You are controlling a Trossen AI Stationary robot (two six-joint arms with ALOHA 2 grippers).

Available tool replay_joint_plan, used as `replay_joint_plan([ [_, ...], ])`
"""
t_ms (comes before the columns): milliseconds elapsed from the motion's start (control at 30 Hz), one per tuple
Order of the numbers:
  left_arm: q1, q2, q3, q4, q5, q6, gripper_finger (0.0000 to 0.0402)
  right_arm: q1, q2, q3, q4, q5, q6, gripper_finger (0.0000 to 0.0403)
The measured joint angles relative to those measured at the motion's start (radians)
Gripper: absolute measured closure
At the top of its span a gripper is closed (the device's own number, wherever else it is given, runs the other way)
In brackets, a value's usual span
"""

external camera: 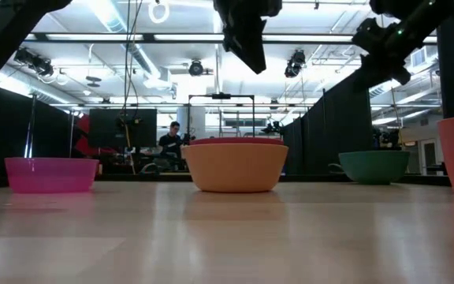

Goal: Nest bowls inside each other
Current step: Stack the blue bowl on top of the orange bowl

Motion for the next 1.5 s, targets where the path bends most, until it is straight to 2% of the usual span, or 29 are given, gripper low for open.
replay_joint_plan([
  [100,0.024,-0.009,0.004,-0.011,0.0,-0.017,0.0211,-0.027,0.02,0.003,-0.035,-0.003,0.0,0.0336],
  [367,0.1,-0.067,0.005,-0.036,0.001,-0.047,0.0157,-0.085,0.106,0.003,-0.128,-0.014,0.005,0.0214],
  [533,0.129,-0.092,0.005,-0.04,0.015,-0.052,0.0141,-0.107,0.188,0.003,-0.15,-0.075,0.003,0.0167],
  [1133,0.16,-0.17,0.001,0.049,0.137,-0.131,0.0146,-0.109,0.333,0.003,-0.152,-0.128,-0.074,0.018],
  [1333,0.132,-0.204,-0.102,0.286,0.138,-0.227,0.016,-0.109,0.333,0.003,-0.138,-0.128,-0.075,0.0172],
  [1500,0.065,-0.209,-0.224,0.369,0.099,-0.273,0.0176,-0.109,0.331,0.003,-0.135,-0.129,-0.074,0.017],
])
